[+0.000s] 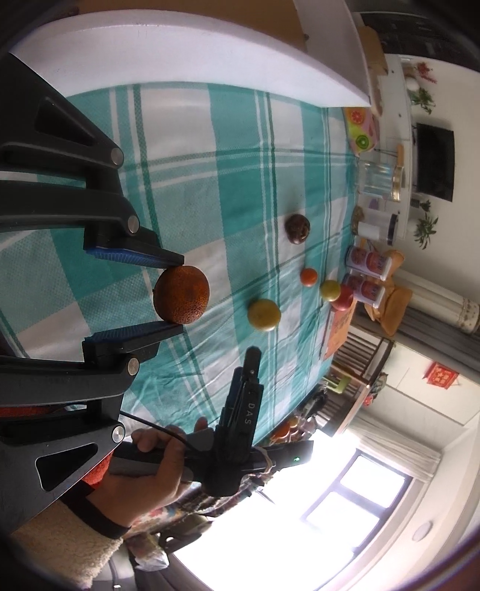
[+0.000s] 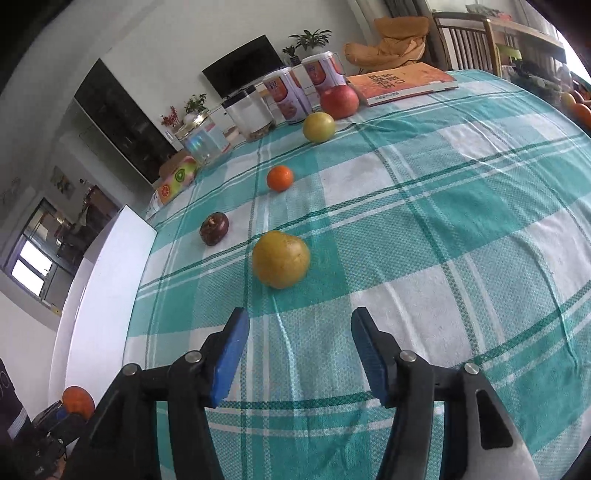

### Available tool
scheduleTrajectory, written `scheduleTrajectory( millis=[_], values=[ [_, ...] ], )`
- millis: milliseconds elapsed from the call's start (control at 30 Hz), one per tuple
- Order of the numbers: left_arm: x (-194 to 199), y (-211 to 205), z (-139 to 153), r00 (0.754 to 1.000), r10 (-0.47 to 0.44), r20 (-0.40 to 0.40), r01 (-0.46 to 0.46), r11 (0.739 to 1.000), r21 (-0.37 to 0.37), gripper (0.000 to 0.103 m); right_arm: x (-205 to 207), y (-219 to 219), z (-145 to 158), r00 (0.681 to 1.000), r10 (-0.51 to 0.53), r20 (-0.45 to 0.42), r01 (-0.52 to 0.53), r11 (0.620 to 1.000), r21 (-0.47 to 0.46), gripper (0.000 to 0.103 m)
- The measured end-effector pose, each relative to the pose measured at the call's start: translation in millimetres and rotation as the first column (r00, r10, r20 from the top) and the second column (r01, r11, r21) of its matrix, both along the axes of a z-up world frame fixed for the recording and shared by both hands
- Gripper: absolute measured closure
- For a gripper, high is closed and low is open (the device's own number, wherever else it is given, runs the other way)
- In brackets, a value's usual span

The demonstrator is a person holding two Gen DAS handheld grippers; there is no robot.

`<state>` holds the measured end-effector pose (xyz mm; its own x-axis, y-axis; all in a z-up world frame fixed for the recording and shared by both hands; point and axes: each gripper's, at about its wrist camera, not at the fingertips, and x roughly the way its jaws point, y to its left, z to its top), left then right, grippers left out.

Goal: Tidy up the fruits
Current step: 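Lift the tangerine with the left tool while the right tool grasps the yellow round fruit, then carry both fruits into the white-walled bin and open both tools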

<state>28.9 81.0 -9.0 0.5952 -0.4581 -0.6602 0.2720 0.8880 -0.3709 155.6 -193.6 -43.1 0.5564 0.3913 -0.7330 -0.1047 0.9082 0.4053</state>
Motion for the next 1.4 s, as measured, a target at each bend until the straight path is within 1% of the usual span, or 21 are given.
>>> scheduleTrajectory(
  millis=[67,133,200,233,267,300,333,467,567,667,767,833,867,933,1000,1067,1133,1200,1233,1300,1400],
  values=[
    [0.0,0.7,-0.6,1.0,0.0,-0.007,0.0,1.0,-0.007,0.074,22.6,11.9,-4.9,1.0,-0.014,-0.008,0.014,1.0,-0.007,0.029],
    [-0.7,1.4,0.9,1.0,-0.001,-0.009,0.0,1.0,-0.014,0.074,50.8,21.2,-16.4,0.998,-0.031,-0.054,0.031,1.0,-0.003,0.028],
    [-0.9,3.5,2.0,1.0,0.0,-0.006,-0.001,1.0,-0.013,0.074,74.2,35.1,-34.3,0.991,-0.019,-0.132,0.02,1.0,0.006,0.029],
    [-1.7,4.7,2.4,1.0,0.002,-0.005,-0.002,1.0,-0.009,0.074,75.6,40.7,-32.1,0.994,-0.038,-0.1,0.035,0.999,-0.033,0.03],
    [-2.3,6.5,2.6,1.0,0.003,-0.006,-0.003,1.0,-0.005,0.074,77.7,48.3,-32.2,0.993,-0.027,-0.115,0.02,0.998,-0.058,0.04],
    [-3.1,8.8,2.6,1.0,0.007,-0.005,-0.007,1.0,-0.002,0.074,76.1,54.0,-31.0,0.993,-0.03,-0.115,0.019,0.996,-0.092,0.041],
    [-3.5,10.9,2.2,1.0,0.012,-0.004,-0.012,1.0,0.001,0.074,73.5,57.8,-31.7,0.991,-0.014,-0.131,0.002,0.996,-0.092,0.053],
    [-0.6,14.1,-2.6,0.999,0.024,-0.022,-0.024,1.0,-0.012,0.074,54.6,57.8,-28.6,0.993,-0.01,-0.121,-0.003,0.994,-0.108,0.054],
    [-2.8,13.6,2.4,1.0,0.016,-0.019,-0.017,0.999,-0.035,0.074,37.9,41.1,-21.0,0.994,-0.041,-0.101,0.038,0.999,-0.025,0.054],
    [-10.4,20.9,19.4,1.0,0.015,0.005,-0.015,0.998,-0.062,0.074,23.0,38.5,-4.7,0.996,-0.021,-0.084,0.026,0.998,0.055,0.054],
    [-16.3,44.7,39.9,0.999,0.049,0.022,-0.047,0.993,-0.109,0.074,6.4,57.1,22.0,0.997,0.045,-0.056,-0.038,0.992,0.12,0.054],
    [-21.5,68.3,53.8,0.994,0.102,0.039,-0.098,0.989,-0.113,0.074,-5.5,82.9,42.6,0.993,0.116,-0.028,-0.11,0.979,0.174,0.054],
    [-24.8,81.1,59.4,0.989,0.136,0.05,-0.13,0.986,-0.102,0.074,-11.9,102.0,52.9,0.987,0.16,-0.011,-0.154,0.968,0.197,0.054],
    [-31.7,109.7,66.0,0.974,0.215,0.068,-0.211,0.975,-0.064,0.074,-27.1,141.9,72.7,0.966,0.258,0.026,-0.256,0.938,0.233,0.054],
    [-38.3,140.9,64.6,0.952,0.301,0.064,-0.299,0.954,-0.036,0.073,-42.8,186.1,87.0,0.932,0.358,0.054,-0.36,0.899,0.25,0.054],
    [-44.0,173.0,54.0,0.921,0.387,0.032,-0.387,0.922,-0.011,0.073,-58.2,231.4,93.7,0.886,0.46,0.062,-0.46,0.852,0.252,0.054],
    [-50.2,200.3,40.0,0.885,0.465,0.003,-0.465,0.885,0.033,0.073,-73.7,275.6,92.9,0.833,0.551,0.058,-0.548,0.804,0.23,0.054],
    [-56.6,223.3,26.4,0.848,0.529,-0.022,-0.526,0.847,0.082,0.073,-87.6,314.4,83.3,0.782,0.622,0.043,-0.618,0.763,0.189,0.054],
    [-59.8,232.9,19.6,0.831,0.555,-0.035,-0.549,0.829,0.101,0.073,-91.6,329.9,77.1,0.762,0.647,0.031,-0.642,0.748,0.167,0.054],
    [-65.6,247.8,9.0,0.799,0.598,-0.055,-0.588,0.798,0.13,0.073,-95.6,353.6,62.1,0.736,0.677,0.004,-0.671,0.729,0.131,0.054],
    [-70.8,255.8,0.6,0.768,0.638,-0.052,-0.622,0.763,0.177,0.073,-92.5,372.6,41.0,0.73,0.682,-0.028,-0.678,0.729,0.095,0.054]
  ],
)
